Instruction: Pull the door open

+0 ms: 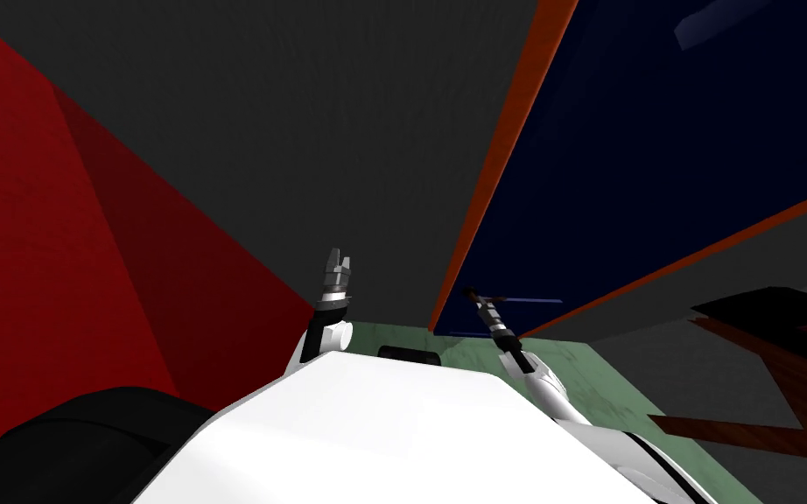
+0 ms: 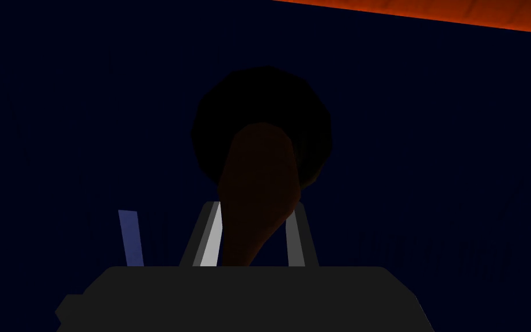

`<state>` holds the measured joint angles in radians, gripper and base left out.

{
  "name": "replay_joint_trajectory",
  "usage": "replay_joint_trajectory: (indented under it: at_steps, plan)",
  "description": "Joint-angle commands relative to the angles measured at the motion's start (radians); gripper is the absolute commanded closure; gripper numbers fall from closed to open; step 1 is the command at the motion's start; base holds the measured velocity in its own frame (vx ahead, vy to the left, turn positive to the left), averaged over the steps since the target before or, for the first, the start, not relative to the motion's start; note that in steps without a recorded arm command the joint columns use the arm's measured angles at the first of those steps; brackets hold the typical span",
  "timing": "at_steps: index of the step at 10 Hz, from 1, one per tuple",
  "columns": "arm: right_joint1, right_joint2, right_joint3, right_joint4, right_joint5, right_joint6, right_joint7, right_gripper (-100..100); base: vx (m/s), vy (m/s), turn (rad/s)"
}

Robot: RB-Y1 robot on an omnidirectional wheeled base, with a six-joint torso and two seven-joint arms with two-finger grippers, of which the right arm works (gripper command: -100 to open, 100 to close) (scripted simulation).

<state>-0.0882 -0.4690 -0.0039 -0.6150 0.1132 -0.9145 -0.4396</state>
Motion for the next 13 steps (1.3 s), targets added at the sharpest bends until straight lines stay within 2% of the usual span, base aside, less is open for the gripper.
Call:
replay_joint_trajectory:
  at_steps: [1,2,4,6,7,8,9,10,11,12,13]
  plan:
    - [0.010,-0.011,0.006,0.025,0.006,-0.037,-0.012,100,-0.183,-0.093,0.143]
    - [0.016,-0.018,0.007,0.027,0.007,-0.050,-0.018,100,-0.130,-0.064,0.100]
    - [0.042,-0.044,0.014,0.037,0.015,-0.100,-0.043,100,-0.159,-0.098,0.170]
    - [0.057,-0.059,0.018,0.042,0.020,-0.129,-0.058,100,-0.162,-0.096,0.150]
    - [0.051,-0.048,0.022,0.043,0.020,-0.118,-0.054,100,-0.076,-0.037,0.039]
    - [0.071,-0.060,0.022,0.054,0.025,-0.158,-0.065,100,-0.154,-0.073,0.186]
    - [0.076,-0.064,0.022,0.057,0.026,-0.169,-0.068,100,-0.204,-0.114,0.214]
    - [0.088,-0.074,0.021,0.063,0.027,-0.191,-0.074,100,-0.171,-0.094,0.158]
    - [0.088,-0.074,0.021,0.063,0.027,-0.191,-0.074,100,-0.112,-0.046,0.049]
    - [0.100,-0.083,0.019,0.070,0.030,-0.215,-0.080,100,-0.108,-0.048,0.119]
    - [0.100,-0.083,0.019,0.070,0.030,-0.215,-0.080,100,-0.102,-0.050,0.060]
